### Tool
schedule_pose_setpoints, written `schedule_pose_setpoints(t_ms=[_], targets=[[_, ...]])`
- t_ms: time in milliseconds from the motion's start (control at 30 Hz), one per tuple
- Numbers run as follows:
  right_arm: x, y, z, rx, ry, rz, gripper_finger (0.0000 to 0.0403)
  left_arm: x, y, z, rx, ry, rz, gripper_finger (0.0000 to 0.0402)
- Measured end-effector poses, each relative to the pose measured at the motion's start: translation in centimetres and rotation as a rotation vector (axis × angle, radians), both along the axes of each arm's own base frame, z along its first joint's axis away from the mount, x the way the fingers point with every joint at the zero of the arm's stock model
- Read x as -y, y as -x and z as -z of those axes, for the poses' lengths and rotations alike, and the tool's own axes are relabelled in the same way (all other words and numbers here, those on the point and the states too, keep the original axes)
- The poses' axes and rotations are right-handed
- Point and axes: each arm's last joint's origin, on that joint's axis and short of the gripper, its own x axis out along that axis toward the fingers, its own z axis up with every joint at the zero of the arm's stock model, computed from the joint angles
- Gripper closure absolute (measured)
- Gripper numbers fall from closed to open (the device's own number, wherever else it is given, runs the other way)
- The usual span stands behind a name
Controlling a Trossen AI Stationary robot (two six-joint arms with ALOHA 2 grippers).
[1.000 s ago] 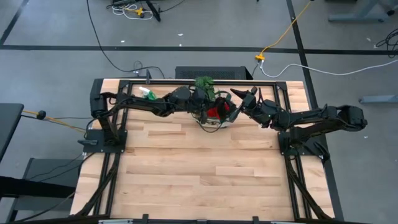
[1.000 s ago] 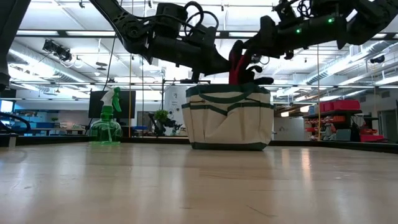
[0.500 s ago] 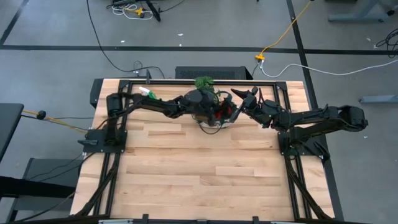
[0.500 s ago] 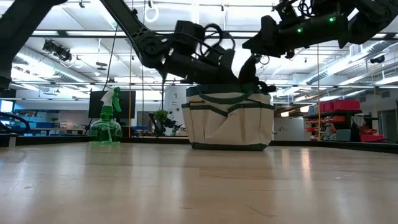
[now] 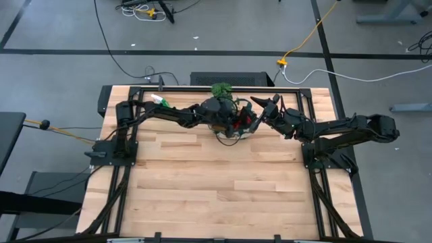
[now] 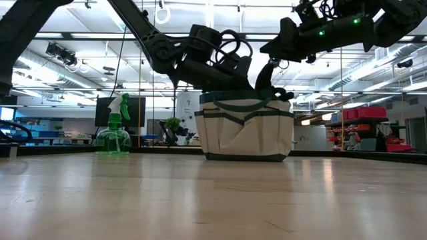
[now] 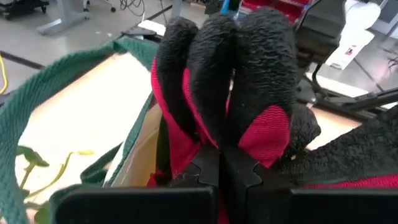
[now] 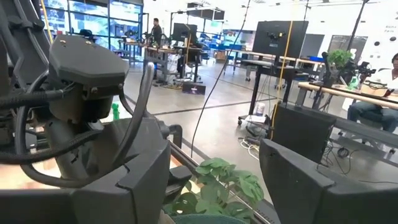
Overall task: Pick & Place Garden tools in Gardening bag
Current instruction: Put the red gloves into the green gardening bag
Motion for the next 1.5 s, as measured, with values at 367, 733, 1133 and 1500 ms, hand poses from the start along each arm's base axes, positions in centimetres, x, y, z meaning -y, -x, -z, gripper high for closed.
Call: schedule_pose_setpoints(t_ms=[367, 733, 1133, 1500], targets=[[0.0, 0.0, 0.0, 0.003, -0.006, -0.002, 0.0156, 0.0, -0.1, -0.1, 0.008, -0.007, 0.004, 0.0385], [0.0, 0.0, 0.0, 0.002, -0.006, -0.003, 0.0156, 0.2, -0.4, -0.3, -0.021, -0.009, -0.019, 0.0374], [0.0, 0.0, 0.2, -0.012, -0.009, -0.003, 0.0156, 0.2, -0.4, -0.3, -0.034, -0.046, -0.047, 0.0288], [0.0, 0.0, 0.3, -0.028, -0.011, -0.003, 0.0156, 0.0, -0.2, -0.9, -0.017, -0.075, -0.071, 0.0232]])
